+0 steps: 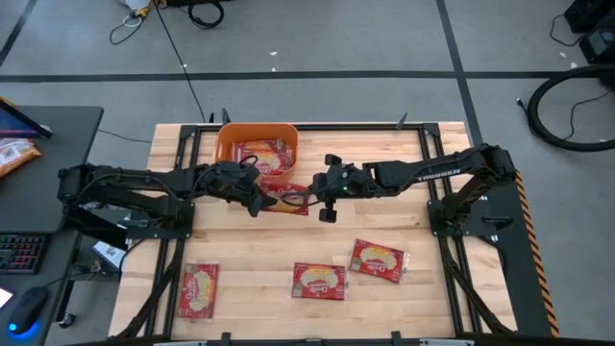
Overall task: Sort popcorn bags into baskets
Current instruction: Put the red popcorn bag into the orange bin
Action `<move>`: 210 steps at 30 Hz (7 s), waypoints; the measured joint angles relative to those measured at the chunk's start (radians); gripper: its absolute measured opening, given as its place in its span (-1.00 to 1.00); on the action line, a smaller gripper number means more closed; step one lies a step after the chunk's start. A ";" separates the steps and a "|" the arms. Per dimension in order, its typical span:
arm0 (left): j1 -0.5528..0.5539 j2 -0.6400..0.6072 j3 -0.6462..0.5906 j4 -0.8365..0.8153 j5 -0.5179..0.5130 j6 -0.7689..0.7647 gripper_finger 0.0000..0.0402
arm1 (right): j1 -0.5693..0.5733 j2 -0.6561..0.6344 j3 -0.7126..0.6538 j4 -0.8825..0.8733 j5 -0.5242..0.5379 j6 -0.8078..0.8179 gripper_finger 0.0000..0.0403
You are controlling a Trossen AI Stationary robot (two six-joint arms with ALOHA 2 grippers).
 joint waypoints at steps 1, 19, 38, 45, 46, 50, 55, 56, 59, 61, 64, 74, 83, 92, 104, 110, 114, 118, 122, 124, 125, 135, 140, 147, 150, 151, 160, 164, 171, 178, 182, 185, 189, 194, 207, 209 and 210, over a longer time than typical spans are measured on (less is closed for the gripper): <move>0.009 0.000 0.000 0.005 0.011 0.000 -0.79 | -0.003 -0.004 0.000 -0.001 0.000 0.007 -0.77; 0.443 -0.143 -0.001 -0.027 0.273 0.162 -0.86 | -0.034 -0.265 0.002 -0.055 0.146 0.004 -0.39; 0.700 0.076 -0.001 -0.020 0.356 0.370 -0.85 | 0.035 -0.199 0.001 -0.071 0.139 0.198 -0.39; 0.702 0.170 0.000 0.009 0.292 0.401 -0.85 | 0.075 -0.190 0.001 -0.072 0.142 0.224 -0.39; 0.702 0.174 0.000 0.010 0.276 0.402 -0.83 | 0.080 -0.190 0.001 -0.074 0.143 0.224 -0.39; 0.699 0.172 0.000 0.014 0.206 0.420 -0.75 | 0.085 -0.190 0.001 -0.073 0.146 0.228 -0.39; 0.699 0.172 0.000 0.014 0.163 0.436 -0.55 | 0.085 -0.190 0.001 -0.074 0.157 0.249 -0.39; 0.698 0.172 0.000 0.014 0.152 0.443 -0.50 | 0.085 -0.190 0.001 -0.074 0.158 0.249 -0.39; 0.693 0.171 0.000 0.013 0.135 0.454 -0.34 | 0.085 -0.190 0.001 -0.074 0.158 0.253 -0.40; 0.693 0.170 0.000 0.013 0.123 0.454 -0.23 | 0.085 -0.190 0.001 -0.074 0.158 0.265 -0.40; 0.693 0.167 0.000 0.016 0.085 0.457 -0.10 | 0.085 -0.190 0.001 -0.074 0.158 0.268 -0.40; 0.694 0.085 0.000 0.024 -0.081 0.543 0.05 | 0.087 -0.190 0.001 -0.075 0.157 0.269 -0.40; 0.694 -0.067 0.000 0.143 -0.141 0.615 0.05 | 0.086 -0.191 0.001 -0.076 0.157 0.266 -0.40; 0.605 -0.176 0.000 0.092 0.121 0.552 0.05 | 0.081 -0.191 0.001 -0.077 0.157 0.209 -0.40; 0.166 -0.239 0.000 -0.103 -0.004 0.524 0.05 | 0.001 -0.191 0.001 -0.076 0.155 0.189 -0.40; 0.040 -0.236 0.000 -0.174 -0.112 0.487 0.05 | -0.044 -0.191 0.001 -0.077 0.009 0.187 -0.39; -0.013 -0.235 0.016 -0.265 -0.118 0.424 0.05 | -0.061 -0.191 0.001 -0.077 -0.058 0.187 -0.39; -0.079 -0.206 0.111 -0.461 -0.148 0.419 0.03 | -0.070 -0.191 0.001 -0.077 -0.063 0.187 -0.39; -0.146 -0.166 0.222 -0.643 -0.151 0.415 -0.02 | -0.082 -0.191 0.001 -0.082 -0.063 0.186 -0.39; -0.186 -0.148 0.247 -0.705 -0.114 0.401 -0.04 | -0.088 -0.191 0.001 -0.084 -0.063 0.186 -0.39; -0.207 -0.136 0.251 -0.705 -0.082 0.387 -0.05 | -0.091 -0.191 0.001 -0.090 -0.063 0.186 -0.39; -0.460 -0.023 0.180 -0.710 0.159 0.173 -0.07 | -0.095 -0.191 0.001 -0.103 -0.069 0.186 -0.38; -0.564 0.038 0.140 -0.710 0.259 0.045 -0.07 | -0.095 -0.191 0.001 -0.104 -0.072 0.186 -0.38; -0.667 0.138 0.111 -0.743 0.299 -0.052 -0.07 | -0.095 -0.191 0.001 -0.098 -0.072 0.186 -0.38; -0.685 0.188 0.083 -0.754 0.338 -0.074 -0.07 | -0.095 -0.191 0.001 -0.097 -0.072 0.189 -0.38; -0.691 0.203 0.072 -0.756 0.352 -0.082 -0.07 | -0.095 -0.191 0.001 -0.094 -0.072 0.189 -0.38; -0.724 0.322 -0.008 -0.722 0.405 -0.080 -0.07 | -0.094 -0.191 0.001 -0.089 -0.073 0.189 -0.38; -0.741 0.374 -0.011 -0.692 0.358 -0.034 -0.07 | -0.093 -0.191 0.001 -0.086 -0.074 0.190 -0.38; -0.703 0.388 -0.004 -0.654 0.168 -0.030 -0.07 | -0.093 -0.191 0.001 -0.080 -0.074 0.190 -0.38; -0.583 0.387 0.083 -0.666 -0.194 -0.026 -0.07 | -0.094 -0.191 0.001 -0.038 -0.074 0.187 -0.38; -0.546 0.388 0.206 -0.705 -0.417 0.032 -0.07 | -0.094 -0.191 0.001 -0.029 -0.074 0.187 -0.38; -0.544 0.386 0.282 -0.759 -0.530 0.153 -0.07 | -0.094 -0.191 0.001 -0.032 -0.074 0.190 -0.38; -0.544 0.385 0.303 -0.776 -0.551 0.237 -0.07 | -0.094 -0.191 0.001 -0.039 -0.078 0.214 -0.38; -0.537 0.386 0.303 -0.838 -0.454 0.265 -0.07 | -0.093 -0.191 0.001 -0.054 -0.099 0.224 -0.38; -0.436 -0.066 0.056 -0.791 -0.313 0.027 -0.27 | -0.077 -0.151 0.000 -0.037 -0.178 0.269 -0.38; -0.412 -0.151 -0.001 -0.772 -0.277 -0.060 -0.29 | -0.065 -0.122 0.000 -0.020 -0.190 0.277 -0.38; -0.398 -0.182 -0.029 -0.760 -0.265 -0.112 -0.29 | -0.059 -0.107 0.000 -0.012 -0.202 0.287 -0.38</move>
